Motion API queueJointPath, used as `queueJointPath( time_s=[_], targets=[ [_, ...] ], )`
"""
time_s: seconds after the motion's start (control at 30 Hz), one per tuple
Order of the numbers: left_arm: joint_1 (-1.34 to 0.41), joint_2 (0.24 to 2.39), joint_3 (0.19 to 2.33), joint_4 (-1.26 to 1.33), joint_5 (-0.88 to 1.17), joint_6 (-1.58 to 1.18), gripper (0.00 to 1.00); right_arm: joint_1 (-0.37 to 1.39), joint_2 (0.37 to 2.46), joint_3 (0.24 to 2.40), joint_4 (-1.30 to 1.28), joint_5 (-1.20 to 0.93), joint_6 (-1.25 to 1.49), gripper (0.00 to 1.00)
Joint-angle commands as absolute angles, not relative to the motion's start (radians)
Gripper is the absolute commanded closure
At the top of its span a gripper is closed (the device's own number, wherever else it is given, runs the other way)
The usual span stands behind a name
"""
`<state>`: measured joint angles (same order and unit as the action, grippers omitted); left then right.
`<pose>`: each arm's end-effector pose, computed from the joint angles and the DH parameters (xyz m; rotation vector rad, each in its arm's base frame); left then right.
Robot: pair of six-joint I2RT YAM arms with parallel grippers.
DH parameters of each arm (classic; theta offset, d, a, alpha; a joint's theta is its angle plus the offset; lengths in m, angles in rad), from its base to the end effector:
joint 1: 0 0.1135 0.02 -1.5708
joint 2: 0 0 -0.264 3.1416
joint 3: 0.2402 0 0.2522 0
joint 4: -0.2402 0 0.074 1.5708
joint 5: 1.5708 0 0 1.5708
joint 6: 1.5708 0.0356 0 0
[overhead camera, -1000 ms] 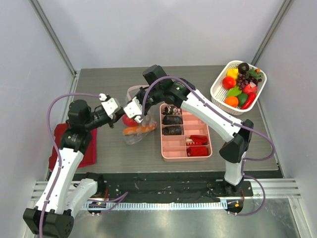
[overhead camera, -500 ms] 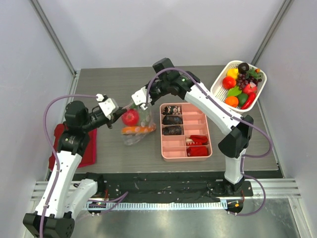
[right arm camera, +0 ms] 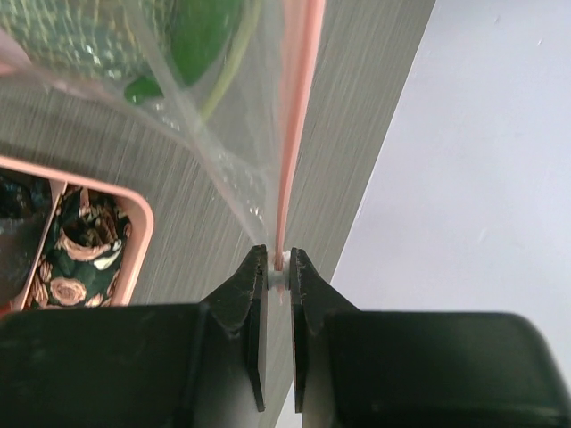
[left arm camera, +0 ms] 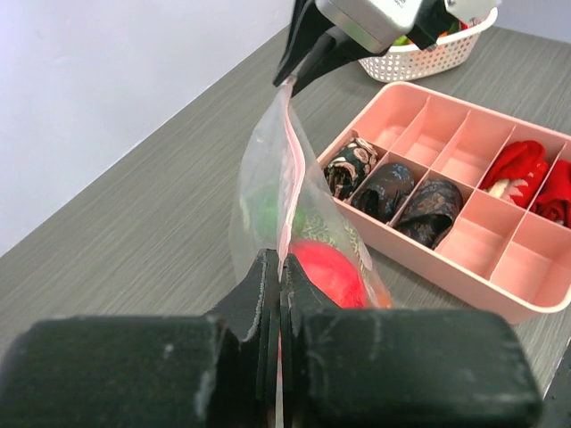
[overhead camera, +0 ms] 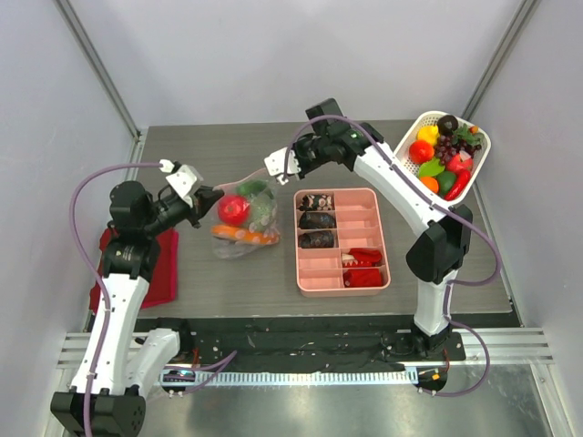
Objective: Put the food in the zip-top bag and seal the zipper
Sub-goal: Zip the zipper food storage bag at the center of the board, then place the zipper food storage bag at the center of the board.
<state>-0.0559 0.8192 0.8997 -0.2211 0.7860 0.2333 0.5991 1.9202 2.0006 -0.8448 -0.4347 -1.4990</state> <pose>0.1756 -0.0351 0.3720 0.7996 1.4984 -0.5369 0.3437 0.2529 0.3675 -2.0468 0.9334 0.0299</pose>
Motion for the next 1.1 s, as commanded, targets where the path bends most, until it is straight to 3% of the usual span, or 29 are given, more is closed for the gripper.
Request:
queueJointPath(
  time_s=[0.0,0.2,0.23,0.3,0.33,0.4,0.43,0.53,0.7,1.07],
  targets=[
    [-0.028,0.825,0.96,-0.129,0.788,0.178,1.0,0.545,1.916,1.974,-0.833,-0.331,-1.526,0.99],
    [-0.029,0.851,0.974,-0.124,0.857,0.173,1.0,0.545,1.872,1.945,-0.841,-0.367,-1.514,0.98],
    [-0.028,0.859,0.983,-0.135,0.877,0.181,1.0,0.549,1.867,1.947,-0.839,-0.374,-1.502,0.87],
    [-0.028,0.874,0.989,-0.137,0.917,0.176,1.0,0.56,1.855,1.963,-0.847,-0.391,-1.465,0.74],
    [-0.028,0.88,0.995,-0.135,0.936,0.169,1.0,0.566,1.852,1.97,-0.851,-0.406,-1.453,0.6],
    [-0.028,0.893,1.0,-0.135,0.965,0.166,1.0,0.583,1.845,1.996,-0.85,-0.429,-1.395,0.44],
    [-0.029,0.897,1.006,-0.135,0.977,0.166,1.0,0.586,1.845,2.008,-0.847,-0.454,-1.373,0.3],
    [-0.028,0.908,1.02,-0.141,1.008,0.169,1.0,0.603,1.842,2.054,-0.833,-0.501,-1.277,0.17],
    [-0.028,0.925,1.032,-0.17,1.054,0.195,1.0,0.647,1.836,2.128,-0.81,-0.557,-1.167,0.14],
    [-0.029,0.936,1.039,-0.21,1.069,0.245,1.0,0.755,1.787,2.049,-0.848,-0.56,-1.236,0.27]
  ],
)
